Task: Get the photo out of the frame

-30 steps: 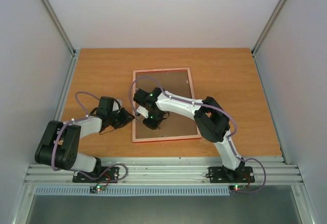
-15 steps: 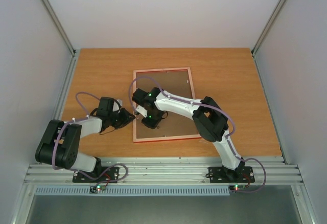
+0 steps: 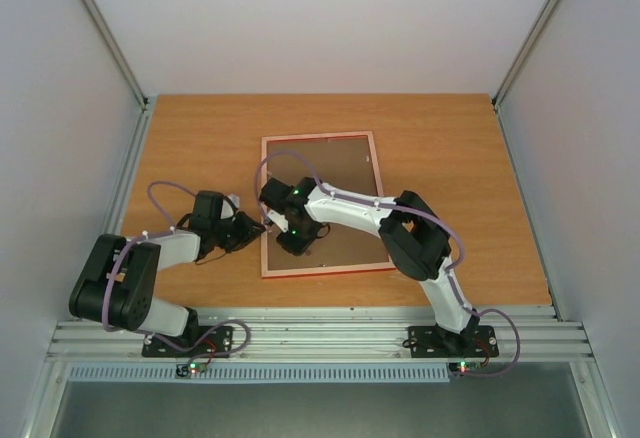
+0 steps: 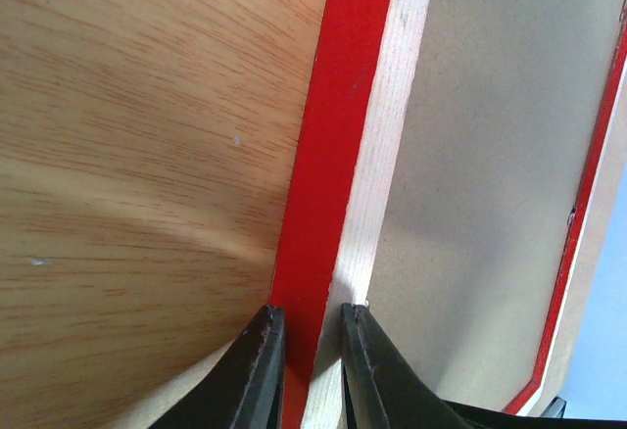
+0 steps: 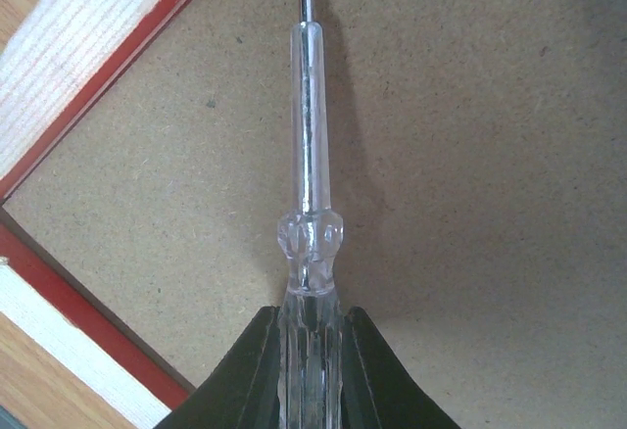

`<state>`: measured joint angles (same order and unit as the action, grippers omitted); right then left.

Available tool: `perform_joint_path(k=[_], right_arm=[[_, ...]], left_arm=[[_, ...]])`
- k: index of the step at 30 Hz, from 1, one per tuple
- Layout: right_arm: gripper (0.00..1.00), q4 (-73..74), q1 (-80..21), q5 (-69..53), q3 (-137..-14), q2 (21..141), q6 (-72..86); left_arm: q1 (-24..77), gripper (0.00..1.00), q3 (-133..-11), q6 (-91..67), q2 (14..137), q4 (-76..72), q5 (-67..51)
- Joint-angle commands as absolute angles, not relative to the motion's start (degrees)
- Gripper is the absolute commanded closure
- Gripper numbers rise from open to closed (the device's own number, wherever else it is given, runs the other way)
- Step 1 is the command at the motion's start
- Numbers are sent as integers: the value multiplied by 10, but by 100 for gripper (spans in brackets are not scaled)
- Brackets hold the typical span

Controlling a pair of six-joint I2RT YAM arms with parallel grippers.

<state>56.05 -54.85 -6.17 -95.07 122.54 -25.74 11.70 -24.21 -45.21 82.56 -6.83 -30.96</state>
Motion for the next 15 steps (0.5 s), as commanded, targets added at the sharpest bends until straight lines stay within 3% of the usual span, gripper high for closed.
perform_joint_path(k=[1, 15], right_arm=[[99, 521, -550, -33, -929, 1205, -236], [99, 581, -550, -46, -920, 1169, -269]], left_arm=[[129, 83, -219, -450, 847, -19, -293], [128, 81, -239, -439, 830, 20, -281]])
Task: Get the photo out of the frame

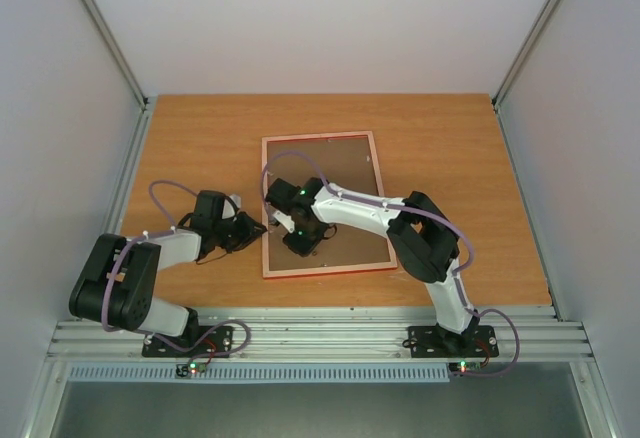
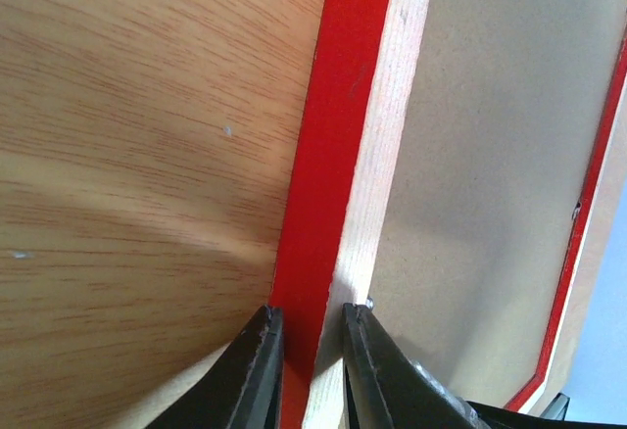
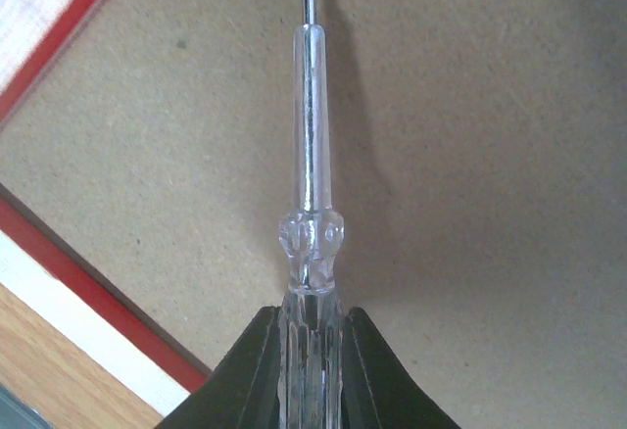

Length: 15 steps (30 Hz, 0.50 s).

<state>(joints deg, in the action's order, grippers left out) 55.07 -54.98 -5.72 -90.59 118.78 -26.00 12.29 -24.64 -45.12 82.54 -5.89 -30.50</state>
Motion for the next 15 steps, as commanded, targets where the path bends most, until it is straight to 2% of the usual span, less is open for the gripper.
perform_joint_path(k=[1, 15], right_arm=[[99, 584, -550, -45, -921, 1167, -270], [99, 676, -550, -55, -1038, 1222, -247]], left_arm=[[129, 81, -240, -439, 830, 22, -280], [136, 77, -239, -436, 818, 27, -274]])
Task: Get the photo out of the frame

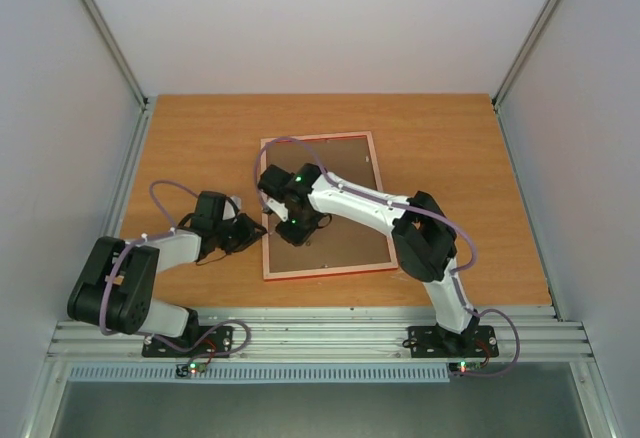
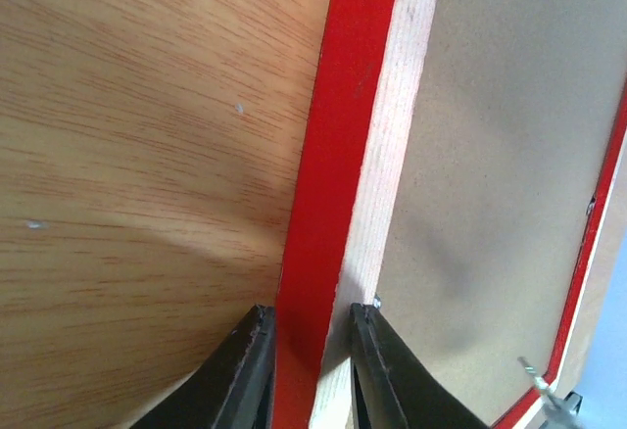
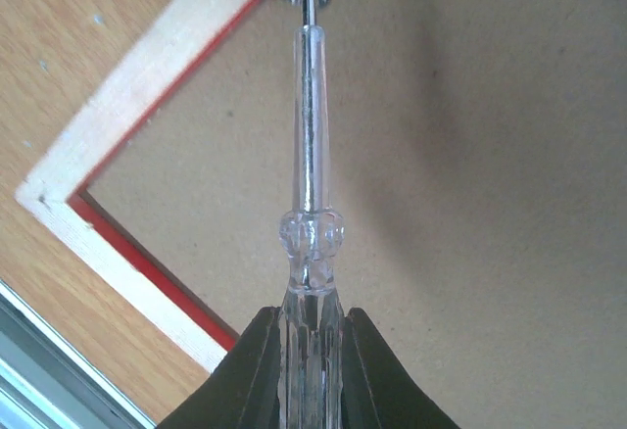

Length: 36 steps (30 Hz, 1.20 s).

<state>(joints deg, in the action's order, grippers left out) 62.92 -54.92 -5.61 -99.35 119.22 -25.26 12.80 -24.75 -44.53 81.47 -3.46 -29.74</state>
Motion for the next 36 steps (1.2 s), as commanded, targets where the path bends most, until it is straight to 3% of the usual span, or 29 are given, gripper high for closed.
perform_joint_path(k=[1, 36], right_arm=[[99, 683, -550, -56, -1046, 1230, -249], [99, 843, -555, -70, -1215, 1363, -296]], left_arm=[[138, 77, -239, -436, 819, 26, -273], [159, 77, -244, -437, 841, 17, -255]])
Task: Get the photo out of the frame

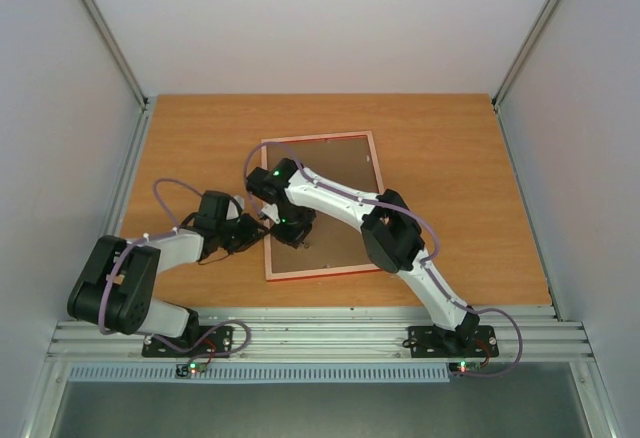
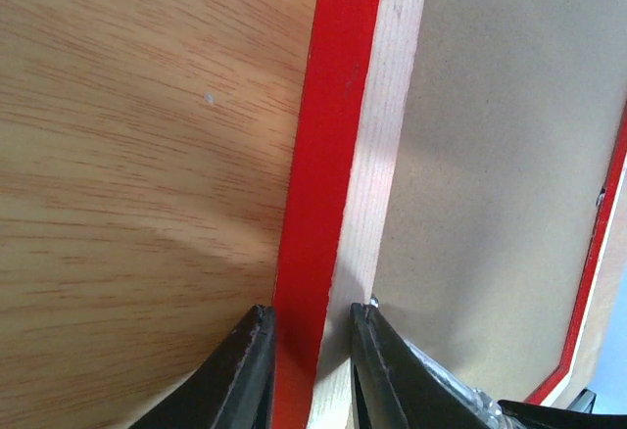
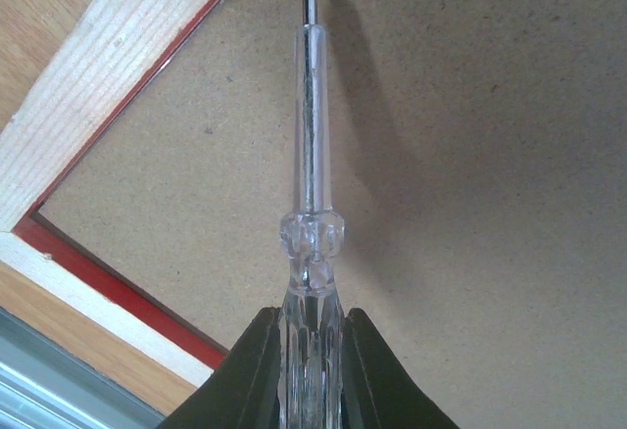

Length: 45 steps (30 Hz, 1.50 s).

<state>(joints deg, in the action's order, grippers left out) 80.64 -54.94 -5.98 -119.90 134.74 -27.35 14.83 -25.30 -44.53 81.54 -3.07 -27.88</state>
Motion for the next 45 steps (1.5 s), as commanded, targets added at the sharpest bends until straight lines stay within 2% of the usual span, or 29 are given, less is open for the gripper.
perform_joint_path(k=[1, 16, 26, 34, 40, 45], right_arm=[[99, 846, -556, -70, -1215, 1363, -299], [99, 856, -559, -35, -1155, 1333, -293], [99, 793, -558, -76, -1127, 1262, -284], [99, 733, -530, -62, -1039, 1171, -262], [99, 677, -485, -44, -934, 1104, -235], [99, 640, -443, -33, -878, 1068, -215]], left_arm=[[159, 77, -243, -436, 842, 17, -255], [159, 77, -241, -435, 845, 16, -249], [159, 76, -243, -435, 820, 33, -243], [159, 60, -279, -417, 791, 93, -216], [161, 51, -323, -396, 797, 132, -187], [166, 48, -373, -378, 836, 150, -163]])
